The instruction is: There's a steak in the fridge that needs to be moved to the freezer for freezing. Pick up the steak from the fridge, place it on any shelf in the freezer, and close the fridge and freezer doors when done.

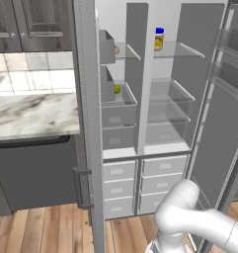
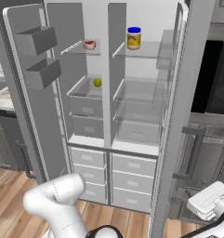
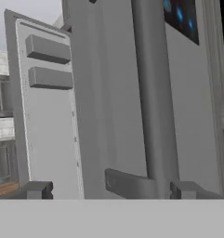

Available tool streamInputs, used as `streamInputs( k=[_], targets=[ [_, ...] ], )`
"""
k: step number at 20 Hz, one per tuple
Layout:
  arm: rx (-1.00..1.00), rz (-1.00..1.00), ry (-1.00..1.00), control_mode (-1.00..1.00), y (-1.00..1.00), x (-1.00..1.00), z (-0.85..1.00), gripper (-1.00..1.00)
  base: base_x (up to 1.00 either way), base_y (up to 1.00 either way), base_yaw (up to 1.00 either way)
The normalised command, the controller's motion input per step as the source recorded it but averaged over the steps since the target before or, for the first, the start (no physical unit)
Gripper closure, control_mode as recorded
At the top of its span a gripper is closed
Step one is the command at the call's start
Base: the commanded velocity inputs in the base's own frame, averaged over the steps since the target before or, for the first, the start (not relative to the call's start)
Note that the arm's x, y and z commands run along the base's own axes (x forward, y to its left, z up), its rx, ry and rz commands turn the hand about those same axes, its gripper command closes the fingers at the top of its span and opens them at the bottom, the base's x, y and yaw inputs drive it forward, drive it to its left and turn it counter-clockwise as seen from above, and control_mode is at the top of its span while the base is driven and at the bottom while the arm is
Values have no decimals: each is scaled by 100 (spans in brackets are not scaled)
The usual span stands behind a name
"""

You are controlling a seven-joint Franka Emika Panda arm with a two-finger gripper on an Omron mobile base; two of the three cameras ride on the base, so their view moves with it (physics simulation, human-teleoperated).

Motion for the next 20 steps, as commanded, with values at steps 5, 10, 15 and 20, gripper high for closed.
streamInputs(
  k=[5,10,15,20],
  targets=[
    [8,0,-6,-100,15,6,-5,-100,0,0,0],
    [5,0,-1,-100,28,44,-1,-100,0,0,0],
    [1,0,0,-100,32,56,-9,-100,0,0,0],
    [0,-2,0,-100,2,62,0,-100,0,0,0]
  ],
)
